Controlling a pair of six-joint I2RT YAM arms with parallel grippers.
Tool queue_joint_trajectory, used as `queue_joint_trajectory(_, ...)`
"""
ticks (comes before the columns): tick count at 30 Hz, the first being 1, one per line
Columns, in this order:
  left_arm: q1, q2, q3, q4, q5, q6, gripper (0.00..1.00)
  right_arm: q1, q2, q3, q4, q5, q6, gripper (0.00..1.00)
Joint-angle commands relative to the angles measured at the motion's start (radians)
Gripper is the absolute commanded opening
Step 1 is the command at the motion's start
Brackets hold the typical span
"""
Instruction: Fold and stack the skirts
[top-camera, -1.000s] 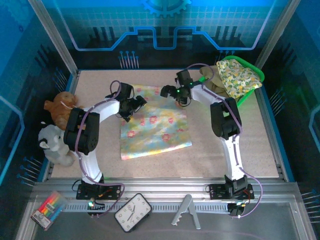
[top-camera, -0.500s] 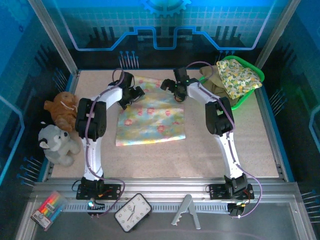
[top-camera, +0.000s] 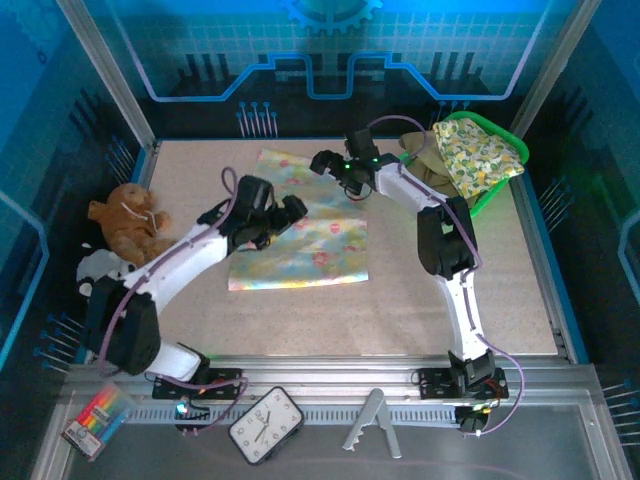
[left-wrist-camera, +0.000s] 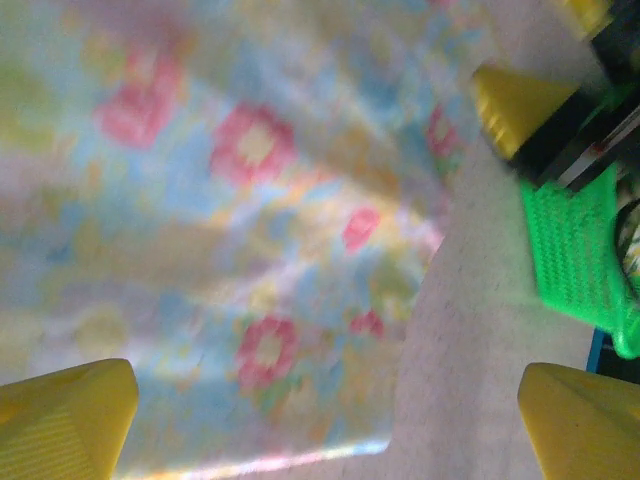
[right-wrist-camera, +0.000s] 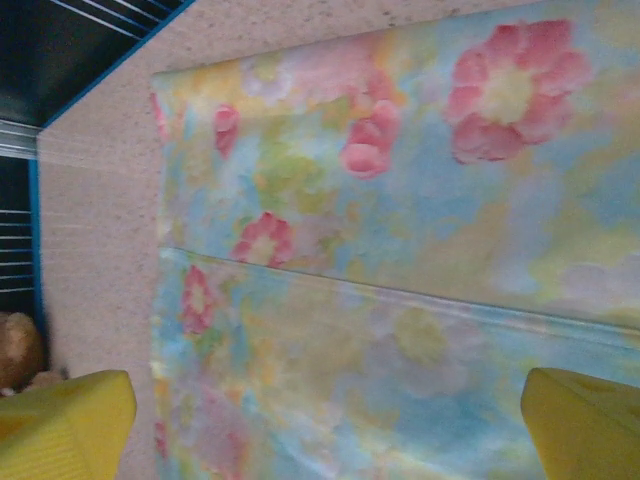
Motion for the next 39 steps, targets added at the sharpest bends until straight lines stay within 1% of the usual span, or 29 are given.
queue_joint_trajectory(1, 0.006, -0.036, -0.17, 0.13, 0.098, -0.2, 0.99, 0.009, 0.079, 0.084, 0.005, -0.07, 0.039, 1.0)
queue_joint_trajectory(5, 0.006, -0.07, -0.261, 0.186, 0.148, -0.236, 0.99, 0.024, 0.138, 0.163, -0.001, -0.098, 0.057, 1.0)
queue_joint_trajectory(10, 0.003, -0.036, -0.319, 0.298, 0.243, -0.29, 0.99, 0.033, 0.205, 0.221, -0.006, -0.108, 0.102, 1.0)
queue_joint_trajectory(15, 0.001, 0.03, -0.327, 0.345, 0.249, -0.27, 0.99, 0.033, 0.263, 0.274, -0.027, -0.074, 0.122, 1.0)
queue_joint_trajectory(21, 0.0, 0.114, -0.37, 0.377, 0.247, -0.318, 0.99, 0.023, 0.327, 0.316, -0.074, -0.025, 0.163, 1.0)
queue_joint_trajectory(24, 0.0, 0.128, -0.366, 0.307, 0.216, -0.284, 0.99, 0.015, 0.371, 0.348, -0.089, -0.01, 0.185, 1.0)
queue_joint_trajectory(27, 0.0, 0.132, -0.392, 0.253, 0.211, -0.273, 0.99, 0.0, 0.415, 0.381, -0.091, 0.014, 0.217, 1.0)
queue_joint_trajectory(30, 0.0, 0.086, -0.442, 0.229, 0.197, -0.289, 0.99, -0.011, 0.441, 0.403, -0.05, 0.019, 0.222, 1.0)
queue_joint_trajectory(32, 0.002, 0.052, -0.435, 0.219, 0.201, -0.278, 0.99, -0.017, 0.448, 0.423, -0.026, -0.008, 0.212, 1.0)
queue_joint_trajectory(34, 0.0, 0.018, -0.384, 0.178, 0.208, -0.241, 0.99, -0.02, 0.43, 0.43, 0.006, -0.053, 0.194, 1.0)
queue_joint_trajectory(35, 0.0, -0.003, -0.339, 0.129, 0.197, -0.212, 0.99, -0.021, 0.415, 0.427, 0.022, -0.08, 0.18, 1.0)
queue_joint_trajectory(37, -0.002, -0.056, -0.279, 0.041, 0.141, -0.166, 0.99, -0.018, 0.371, 0.42, 0.019, -0.12, 0.144, 1.0)
queue_joint_trajectory(39, -0.002, -0.129, -0.251, -0.033, 0.058, -0.137, 0.99, -0.013, 0.3, 0.397, -0.015, -0.132, 0.083, 1.0)
